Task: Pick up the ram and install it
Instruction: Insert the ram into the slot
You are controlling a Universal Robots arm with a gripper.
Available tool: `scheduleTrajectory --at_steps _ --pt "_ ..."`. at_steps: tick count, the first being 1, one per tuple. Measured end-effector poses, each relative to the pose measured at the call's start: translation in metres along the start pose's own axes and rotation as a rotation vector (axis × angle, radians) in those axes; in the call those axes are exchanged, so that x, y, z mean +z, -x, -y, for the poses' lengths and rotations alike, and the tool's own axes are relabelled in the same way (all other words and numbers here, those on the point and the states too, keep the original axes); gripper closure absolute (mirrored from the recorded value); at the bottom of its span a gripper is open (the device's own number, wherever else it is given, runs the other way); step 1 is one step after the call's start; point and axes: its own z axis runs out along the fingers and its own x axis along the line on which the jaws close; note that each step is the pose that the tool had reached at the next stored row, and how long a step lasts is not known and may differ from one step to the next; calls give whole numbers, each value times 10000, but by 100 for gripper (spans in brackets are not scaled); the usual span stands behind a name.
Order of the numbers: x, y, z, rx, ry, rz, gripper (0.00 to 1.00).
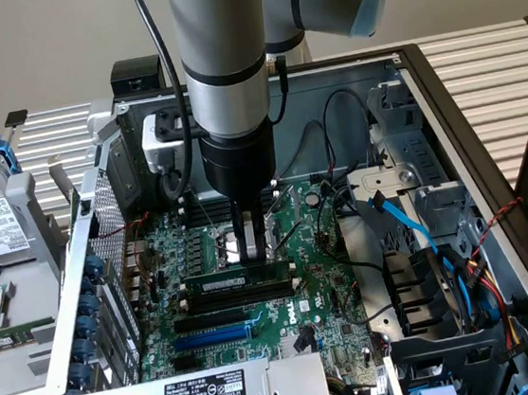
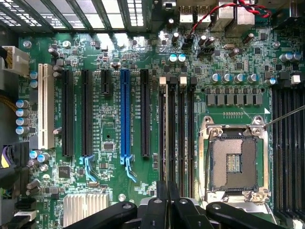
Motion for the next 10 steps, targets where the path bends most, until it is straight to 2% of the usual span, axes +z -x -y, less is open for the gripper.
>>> scheduleTrajectory --at_steps 4,8,10 --pt "0 0 0 -115 84 56 88" --pt "4 -1 -1 -114 172 56 88" --pt "5 -1 -1 -112 178 56 88"
